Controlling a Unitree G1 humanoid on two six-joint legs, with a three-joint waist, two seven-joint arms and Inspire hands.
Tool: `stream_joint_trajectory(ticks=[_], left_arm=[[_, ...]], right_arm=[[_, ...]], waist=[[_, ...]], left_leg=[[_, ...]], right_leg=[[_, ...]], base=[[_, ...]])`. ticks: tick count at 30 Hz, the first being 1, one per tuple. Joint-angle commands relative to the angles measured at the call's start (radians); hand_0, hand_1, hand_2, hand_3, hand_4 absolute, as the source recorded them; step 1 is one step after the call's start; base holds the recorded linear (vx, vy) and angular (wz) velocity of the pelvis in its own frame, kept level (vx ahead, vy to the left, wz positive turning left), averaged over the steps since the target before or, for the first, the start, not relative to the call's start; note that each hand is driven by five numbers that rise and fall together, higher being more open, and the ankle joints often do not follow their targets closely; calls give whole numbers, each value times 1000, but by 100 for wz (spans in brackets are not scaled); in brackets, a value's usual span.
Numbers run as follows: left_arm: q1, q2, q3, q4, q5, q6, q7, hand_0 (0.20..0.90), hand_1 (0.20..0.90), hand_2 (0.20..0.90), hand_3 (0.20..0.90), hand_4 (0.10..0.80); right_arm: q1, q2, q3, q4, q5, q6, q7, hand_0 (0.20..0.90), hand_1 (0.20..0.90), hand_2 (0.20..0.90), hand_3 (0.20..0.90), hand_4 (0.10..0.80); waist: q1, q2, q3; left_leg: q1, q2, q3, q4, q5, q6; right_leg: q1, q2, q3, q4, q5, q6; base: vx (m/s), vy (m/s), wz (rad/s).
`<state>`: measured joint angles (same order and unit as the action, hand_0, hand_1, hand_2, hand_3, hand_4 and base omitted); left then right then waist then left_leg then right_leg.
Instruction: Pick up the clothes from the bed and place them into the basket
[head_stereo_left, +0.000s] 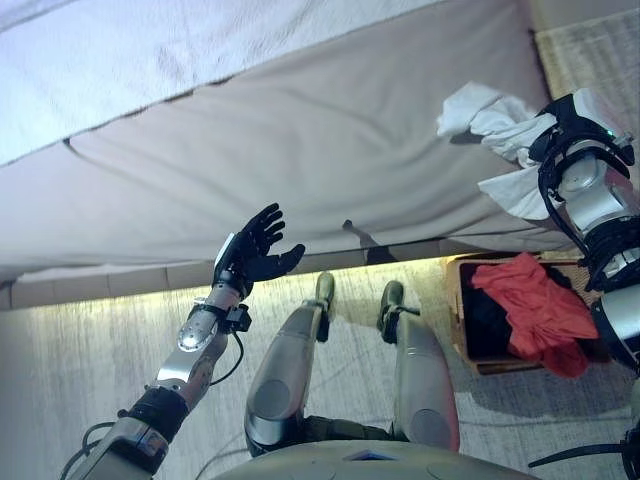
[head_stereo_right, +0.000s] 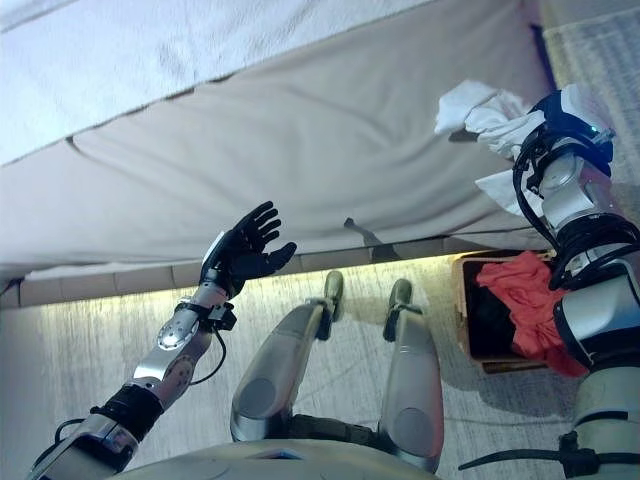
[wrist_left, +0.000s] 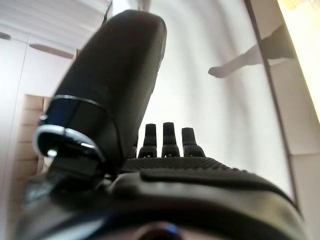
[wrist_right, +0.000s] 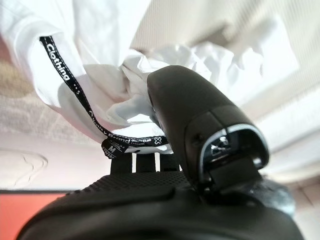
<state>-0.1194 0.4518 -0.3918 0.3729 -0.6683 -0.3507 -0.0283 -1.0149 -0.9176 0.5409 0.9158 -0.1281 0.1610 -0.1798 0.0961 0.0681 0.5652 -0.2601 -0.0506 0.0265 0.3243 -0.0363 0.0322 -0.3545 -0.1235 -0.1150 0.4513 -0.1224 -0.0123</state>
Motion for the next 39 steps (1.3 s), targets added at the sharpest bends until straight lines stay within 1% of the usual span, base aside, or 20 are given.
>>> stream_joint_trajectory(ticks=[1,4,7,10,11,13,16,19,20,22,26,28,31,34,39], left_arm=[[52,26,66,-45,42,-44,1,900,900,900,900,800],[55,21,73,-5,71,-25,3,900,900,900,900,800],[56,11,80,17,23,9,-30,900,900,900,900,800],[60,-12,84,55,20,18,-74,900,900,900,900,800],[59,-13,82,57,22,19,-75,900,900,900,900,800],[50,-20,77,72,38,18,-95,900,900,900,900,800],[38,-26,75,101,57,9,-114,900,900,900,900,800],[18,-32,79,141,70,-1,-124,900,900,900,900,800],[15,-36,81,150,72,-4,-126,900,900,900,900,800],[9,-45,85,169,88,-3,-132,900,900,900,900,800],[6,-48,85,175,112,3,-133,900,900,900,900,800],[-12,-52,83,184,118,12,-135,900,900,900,900,800],[-23,-60,80,190,127,21,-150,900,900,900,900,800],[-29,-60,69,186,152,23,-165,900,900,900,900,800],[-49,-57,51,180,162,31,-161,900,900,900,900,800]], right_arm=[[17,-167,-74,-120,7,-83,-59,300,300,300,200,100],[94,-196,-148,-184,13,-114,-53,300,300,300,200,100],[159,-211,-206,-238,13,-123,-36,300,300,300,200,100],[232,-215,-265,-273,-5,-129,-23,300,300,300,200,100],[239,-215,-271,-277,-6,-129,-22,300,300,300,200,100],[285,-223,-316,-295,-9,-120,-15,300,300,300,200,100],[333,-233,-362,-300,-5,-128,-5,300,300,300,200,100],[408,-236,-429,-323,-1,-130,11,300,300,300,200,100],[426,-234,-442,-330,2,-128,14,300,300,300,200,100],[493,-224,-492,-341,3,-138,25,300,300,300,200,100],[571,-209,-542,-352,18,-144,54,300,300,300,200,100],[617,-194,-560,-356,17,-144,88,300,300,300,200,100],[637,-169,-547,-337,21,-120,128,300,300,300,200,100],[645,-150,-530,-293,32,-130,157,300,300,300,200,100],[630,-113,-499,-231,36,-138,164,300,300,300,200,100]], waist=[[-21,-81,-189],[-51,-98,-253],[-79,-108,-300],[-108,-113,-349],[-110,-113,-353],[-129,-114,-374],[-153,-113,-399],[-196,-112,-419],[-202,-112,-421],[-235,-114,-432],[-263,-116,-442],[-284,-118,-447],[-302,-117,-453],[-316,-110,-448],[-322,-97,-442]], left_leg=[[84,28,28,18,-117,-18],[167,37,57,-75,-113,-21],[216,43,74,-134,-98,-24],[269,52,84,-221,-75,-25],[274,53,83,-232,-72,-25],[300,58,91,-277,-62,-25],[323,57,102,-321,-55,-23],[343,60,136,-339,-61,-17],[346,62,145,-337,-63,-17],[359,67,180,-328,-79,-17],[364,73,210,-306,-99,-14],[368,77,229,-288,-114,-13],[377,80,254,-279,-124,-14],[394,89,275,-274,-133,-16],[402,90,286,-288,-129,-15]], right_leg=[[182,47,-38,-159,4,-7],[251,61,-18,-238,25,14],[284,69,8,-284,47,30],[308,74,55,-337,81,50],[310,74,61,-343,85,52],[318,76,88,-370,105,66],[322,80,119,-400,127,80],[315,88,166,-416,145,92],[314,89,174,-417,147,93],[311,94,203,-430,158,100],[308,104,237,-432,159,101],[304,112,258,-429,159,100],[304,118,272,-435,163,99],[308,118,275,-440,170,101],[307,123,286,-449,178,103]], base=[[173,70,-22],[155,46,-31],[96,34,-29],[90,40,-29],[48,27,-18],[40,22,-22],[20,28,-32],[-3,39,-26],[16,38,-36],[32,30,-42],[7,-1,-37],[0,-48,-44],[2,-45,-21],[6,-42,-20],[-4,-43,-9]])
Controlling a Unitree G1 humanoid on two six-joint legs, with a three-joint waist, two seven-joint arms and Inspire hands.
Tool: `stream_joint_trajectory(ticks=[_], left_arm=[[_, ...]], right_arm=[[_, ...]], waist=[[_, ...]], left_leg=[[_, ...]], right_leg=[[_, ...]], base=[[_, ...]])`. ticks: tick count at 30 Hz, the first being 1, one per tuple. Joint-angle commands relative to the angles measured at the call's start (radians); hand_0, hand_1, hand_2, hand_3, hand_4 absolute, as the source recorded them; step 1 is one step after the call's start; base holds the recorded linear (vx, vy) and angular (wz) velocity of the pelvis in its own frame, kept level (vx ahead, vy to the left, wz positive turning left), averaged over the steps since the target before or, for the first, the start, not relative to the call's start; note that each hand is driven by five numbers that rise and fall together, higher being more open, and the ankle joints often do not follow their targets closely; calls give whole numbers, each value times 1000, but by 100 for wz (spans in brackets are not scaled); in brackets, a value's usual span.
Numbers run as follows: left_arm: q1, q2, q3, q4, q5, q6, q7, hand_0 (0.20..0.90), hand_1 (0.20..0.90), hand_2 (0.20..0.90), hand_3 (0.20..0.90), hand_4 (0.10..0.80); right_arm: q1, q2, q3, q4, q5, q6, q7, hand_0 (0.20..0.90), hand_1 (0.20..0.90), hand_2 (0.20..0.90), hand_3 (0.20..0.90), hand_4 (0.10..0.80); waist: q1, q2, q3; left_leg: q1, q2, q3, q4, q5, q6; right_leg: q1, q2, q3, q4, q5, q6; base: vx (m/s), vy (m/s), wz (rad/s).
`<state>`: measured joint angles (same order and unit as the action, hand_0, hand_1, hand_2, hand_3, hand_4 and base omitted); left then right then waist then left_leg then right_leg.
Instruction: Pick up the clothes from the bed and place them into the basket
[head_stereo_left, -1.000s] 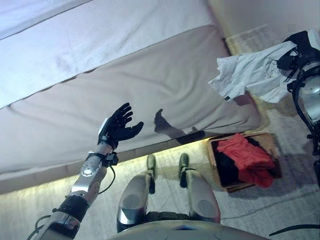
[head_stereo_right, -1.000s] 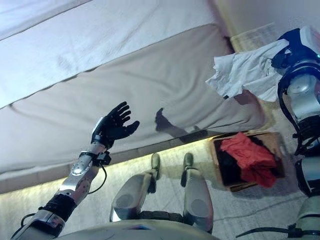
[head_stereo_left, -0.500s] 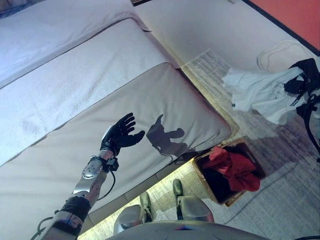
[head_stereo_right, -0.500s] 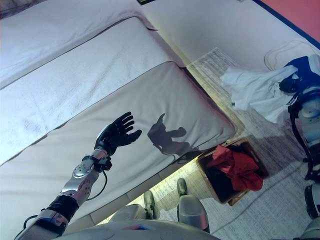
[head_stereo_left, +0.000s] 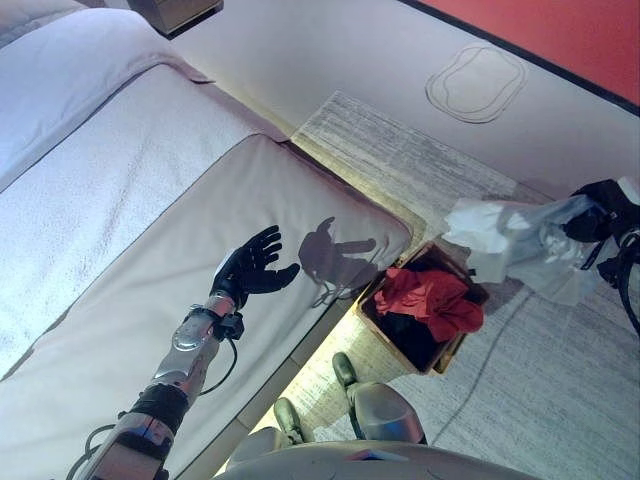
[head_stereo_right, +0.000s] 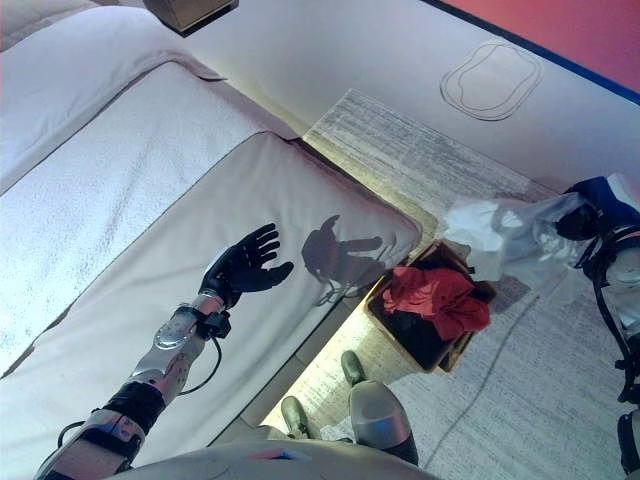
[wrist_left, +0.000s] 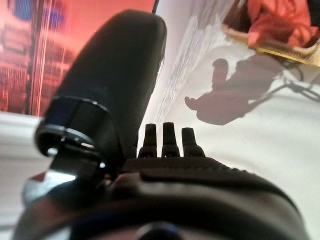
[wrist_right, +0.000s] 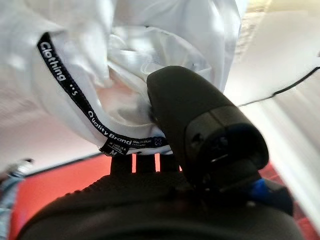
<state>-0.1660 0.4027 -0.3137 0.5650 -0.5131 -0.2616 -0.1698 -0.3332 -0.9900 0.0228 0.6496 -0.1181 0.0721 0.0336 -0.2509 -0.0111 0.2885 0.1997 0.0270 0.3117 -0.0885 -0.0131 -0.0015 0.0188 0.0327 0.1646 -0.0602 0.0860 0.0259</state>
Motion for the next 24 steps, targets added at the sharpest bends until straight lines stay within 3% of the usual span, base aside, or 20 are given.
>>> stream_joint_trajectory(ticks=[1,14,15,16,17,24], left_arm=[[-11,-11,-32,-11,7,-54,-17,900,900,900,900,800],[-12,-16,-48,-6,10,-59,-10,900,900,900,900,800],[-13,-16,-49,-7,10,-59,-10,900,900,900,900,800],[-14,-18,-51,-5,10,-62,-9,900,900,900,900,800],[-14,-18,-52,-3,9,-65,-8,900,900,900,900,800],[-21,-19,-55,-2,6,-68,-2,900,900,900,900,800]], right_arm=[[-54,-32,25,54,28,-54,-51,300,300,300,200,100],[-78,51,80,139,17,-49,-68,300,300,300,200,100],[-81,56,81,142,15,-46,-69,326,326,326,230,130],[-83,61,84,145,9,-43,-76,820,820,820,807,707],[-85,62,86,150,4,-41,-80,900,900,900,900,800],[-89,77,105,168,-17,-20,-96,900,900,900,900,800]], waist=[[24,-14,-165],[38,15,-163],[39,16,-162],[39,18,-161],[39,19,-161],[39,25,-159]], left_leg=[[-59,14,3,122,-150,17],[-65,10,4,105,-141,12],[-66,9,3,105,-141,12],[-66,9,2,104,-140,12],[-65,9,1,103,-140,12],[-66,9,1,99,-138,10]], right_leg=[[-69,-33,6,62,-29,66],[-73,-40,-15,37,-21,68],[-74,-40,-16,37,-20,68],[-73,-40,-17,36,-20,67],[-73,-39,-16,35,-19,67],[-73,-38,-14,31,-20,67]], base=[[-9,-54,-5],[1,-26,0],[0,0,0],[0,0,0],[0,0,0],[-2,0,0]])
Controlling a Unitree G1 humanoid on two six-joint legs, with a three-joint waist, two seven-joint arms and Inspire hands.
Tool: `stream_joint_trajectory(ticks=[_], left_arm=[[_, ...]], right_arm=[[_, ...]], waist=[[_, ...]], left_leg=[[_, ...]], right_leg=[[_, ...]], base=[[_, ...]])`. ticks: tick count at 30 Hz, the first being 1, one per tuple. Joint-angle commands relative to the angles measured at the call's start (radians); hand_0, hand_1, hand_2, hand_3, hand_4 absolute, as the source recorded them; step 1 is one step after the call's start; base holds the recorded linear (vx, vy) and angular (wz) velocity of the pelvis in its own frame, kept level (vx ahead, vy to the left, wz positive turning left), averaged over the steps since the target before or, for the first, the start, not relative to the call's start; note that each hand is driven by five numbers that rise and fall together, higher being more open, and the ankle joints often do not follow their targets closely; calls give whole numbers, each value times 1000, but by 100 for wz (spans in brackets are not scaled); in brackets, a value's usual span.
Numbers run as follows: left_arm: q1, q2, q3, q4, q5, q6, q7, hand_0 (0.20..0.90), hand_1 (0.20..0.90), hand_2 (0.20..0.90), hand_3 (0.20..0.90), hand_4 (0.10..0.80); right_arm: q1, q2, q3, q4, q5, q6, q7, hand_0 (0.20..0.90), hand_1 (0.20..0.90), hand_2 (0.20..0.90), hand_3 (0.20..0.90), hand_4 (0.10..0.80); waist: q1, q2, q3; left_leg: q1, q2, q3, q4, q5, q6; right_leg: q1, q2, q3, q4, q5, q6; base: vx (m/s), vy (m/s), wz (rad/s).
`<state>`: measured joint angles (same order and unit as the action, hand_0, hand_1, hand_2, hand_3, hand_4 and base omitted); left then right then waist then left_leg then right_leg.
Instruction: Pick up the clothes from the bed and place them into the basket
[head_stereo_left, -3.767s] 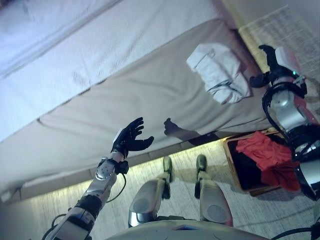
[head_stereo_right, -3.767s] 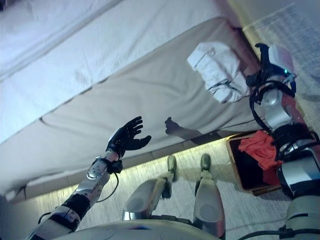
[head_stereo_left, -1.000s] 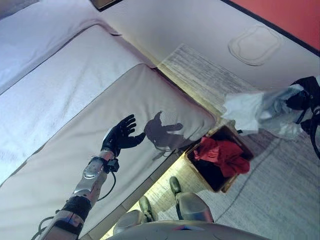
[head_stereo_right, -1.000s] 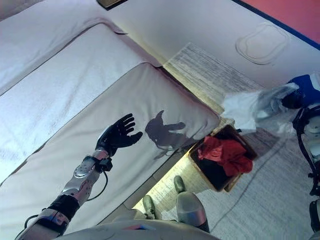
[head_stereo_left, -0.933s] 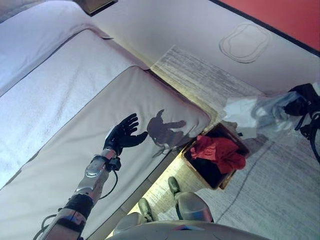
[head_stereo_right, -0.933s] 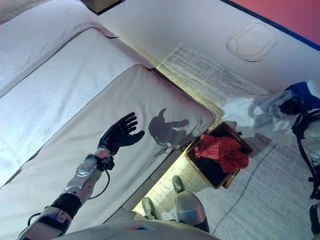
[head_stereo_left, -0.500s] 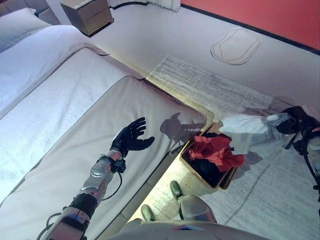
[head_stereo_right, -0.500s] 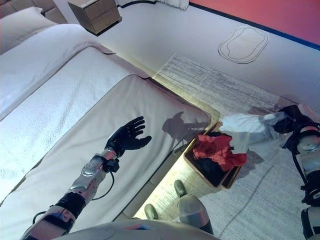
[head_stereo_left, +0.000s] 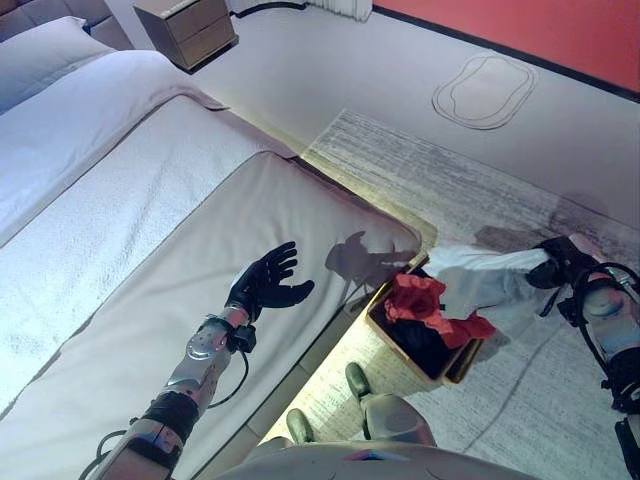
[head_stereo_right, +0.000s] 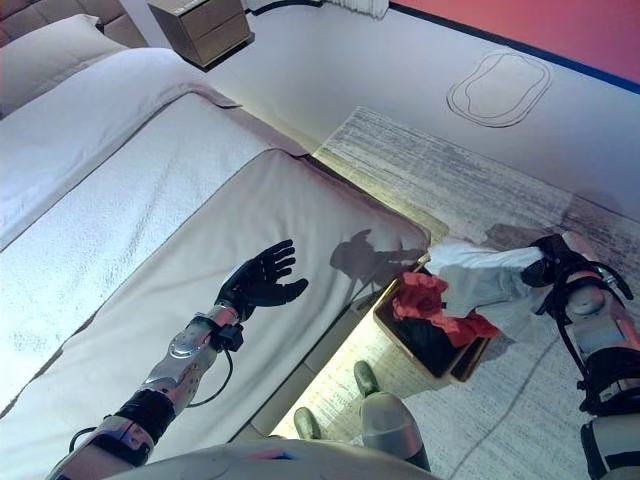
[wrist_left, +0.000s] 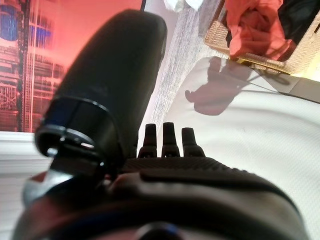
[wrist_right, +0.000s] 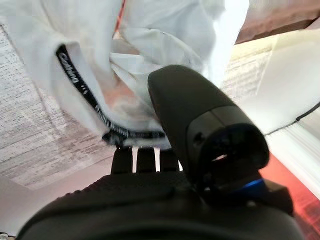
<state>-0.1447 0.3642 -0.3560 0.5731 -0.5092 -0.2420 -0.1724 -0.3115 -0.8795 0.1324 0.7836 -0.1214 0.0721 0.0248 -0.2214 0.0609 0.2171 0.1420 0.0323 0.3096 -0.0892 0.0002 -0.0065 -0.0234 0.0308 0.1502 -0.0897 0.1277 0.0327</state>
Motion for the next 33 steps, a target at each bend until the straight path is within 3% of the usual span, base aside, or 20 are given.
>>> stream_joint_trajectory(ticks=[1,18,24,27,33], left_arm=[[-44,18,-13,-10,4,-86,1,900,900,900,900,800],[-37,14,-10,-9,5,-90,9,900,900,900,900,800],[-21,13,0,-5,-12,-93,28,900,900,900,900,800],[-8,0,9,10,-10,-106,42,900,900,900,900,800],[18,-62,25,26,28,-126,111,900,900,900,900,800]], right_arm=[[-113,-34,-4,32,-12,-17,-90,900,900,900,900,800],[-100,-43,-25,29,-6,-18,-112,900,900,900,900,800],[-117,-28,-31,-100,25,-61,-184,900,900,900,900,800],[-114,12,-37,-207,-7,-100,-253,900,900,900,900,800],[-32,173,-9,-437,-167,-181,-418,900,900,900,900,800]], waist=[[9,-47,-88],[10,-49,-96],[27,-50,-108],[43,-49,-113],[96,-52,-108]], left_leg=[[-8,4,3,99,-150,15],[3,7,1,80,-140,10],[8,2,-25,60,-125,8],[5,-3,-55,55,-118,9],[-14,-22,-154,34,-95,14]], right_leg=[[-30,-36,2,60,-62,61],[-20,-35,6,50,-58,63],[-10,-36,-9,52,-61,58],[-2,-38,-20,54,-68,53],[22,-46,-63,55,-90,43]], base=[[0,0,0],[0,0,0],[0,0,0],[23,20,11],[1,20,34]])
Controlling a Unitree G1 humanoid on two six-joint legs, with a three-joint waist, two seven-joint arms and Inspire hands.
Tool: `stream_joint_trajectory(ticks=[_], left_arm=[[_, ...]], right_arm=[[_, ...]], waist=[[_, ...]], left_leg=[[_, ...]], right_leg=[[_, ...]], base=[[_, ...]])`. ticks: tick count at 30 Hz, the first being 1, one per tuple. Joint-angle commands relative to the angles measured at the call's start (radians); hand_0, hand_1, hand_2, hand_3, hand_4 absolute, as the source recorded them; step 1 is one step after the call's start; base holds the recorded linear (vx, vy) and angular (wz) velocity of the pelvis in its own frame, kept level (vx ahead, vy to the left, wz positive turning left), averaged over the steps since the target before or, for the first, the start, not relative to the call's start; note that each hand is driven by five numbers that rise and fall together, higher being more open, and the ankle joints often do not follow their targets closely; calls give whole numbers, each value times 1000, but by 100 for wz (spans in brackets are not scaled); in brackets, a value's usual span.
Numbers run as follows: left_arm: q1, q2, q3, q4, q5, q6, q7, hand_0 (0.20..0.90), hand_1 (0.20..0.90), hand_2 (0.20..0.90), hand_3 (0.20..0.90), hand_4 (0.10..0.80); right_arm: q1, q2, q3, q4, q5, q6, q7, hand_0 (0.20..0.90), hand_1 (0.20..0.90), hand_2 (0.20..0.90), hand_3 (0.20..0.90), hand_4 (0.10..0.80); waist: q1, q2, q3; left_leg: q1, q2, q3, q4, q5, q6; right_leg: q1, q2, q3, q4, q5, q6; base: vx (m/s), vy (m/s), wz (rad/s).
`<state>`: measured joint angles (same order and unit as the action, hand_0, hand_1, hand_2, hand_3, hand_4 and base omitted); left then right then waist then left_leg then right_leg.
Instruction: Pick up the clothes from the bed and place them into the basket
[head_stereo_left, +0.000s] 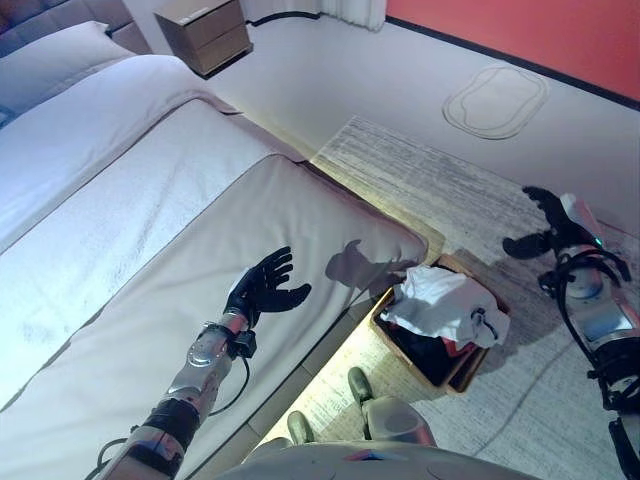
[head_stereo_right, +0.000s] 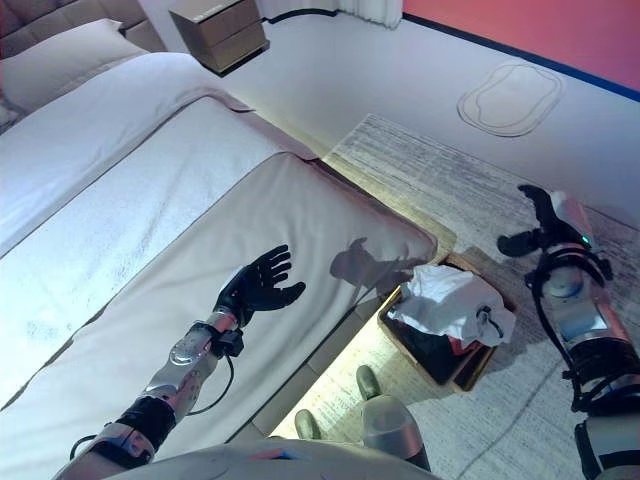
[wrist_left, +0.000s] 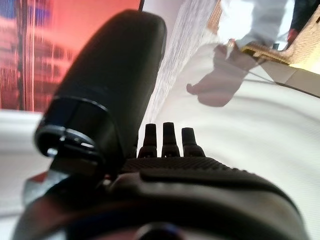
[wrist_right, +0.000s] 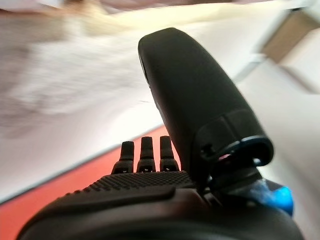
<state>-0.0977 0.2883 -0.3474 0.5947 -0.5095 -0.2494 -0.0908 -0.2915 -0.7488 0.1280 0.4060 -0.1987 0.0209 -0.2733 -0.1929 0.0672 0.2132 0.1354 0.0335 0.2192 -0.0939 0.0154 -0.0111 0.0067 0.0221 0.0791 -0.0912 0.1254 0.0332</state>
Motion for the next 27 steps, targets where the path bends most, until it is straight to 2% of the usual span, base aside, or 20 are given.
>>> stream_joint_trajectory(ticks=[1,2,5,15,21,27], left_arm=[[-23,4,17,2,41,-115,42,900,900,900,900,800],[-16,-8,14,7,70,-116,61,900,900,900,900,800],[2,-13,3,6,108,-115,101,900,900,900,900,800],[59,30,31,-43,173,-101,154,900,900,900,900,800],[108,57,63,-83,172,-92,116,900,900,900,900,800],[129,53,84,-74,150,-95,102,900,900,900,900,800]], right_arm=[[-43,67,9,-83,-110,-136,-135,900,900,900,900,800],[-38,104,40,-100,-121,-148,-151,900,900,900,900,800],[-23,143,85,-106,-139,-176,-142,900,900,900,900,800],[89,167,145,-159,-123,-227,-57,900,900,900,900,800],[139,194,155,-168,-94,-211,-52,900,900,900,900,800],[172,240,189,-175,-99,-187,-47,900,900,900,900,800]], waist=[[79,-60,-101],[100,-64,-97],[127,-71,-98],[191,-87,-105],[226,-95,-103],[241,-100,-100]], left_leg=[[-10,-26,-79,36,-107,19],[-12,-31,-102,30,-102,19],[-10,-33,-131,19,-95,18],[-10,-30,-182,9,-71,18],[-14,-30,-217,7,-59,17],[-12,-29,-230,7,-56,17]], right_leg=[[-3,-40,-3,54,-90,42],[8,-48,-26,52,-95,40],[27,-58,-61,44,-101,37],[77,-81,-152,33,-114,41],[99,-88,-194,29,-120,41],[115,-92,-216,24,-121,44]], base=[[-5,-2,53],[-2,-2,56],[22,1,52],[50,3,29],[48,-4,21],[21,-1,8]])
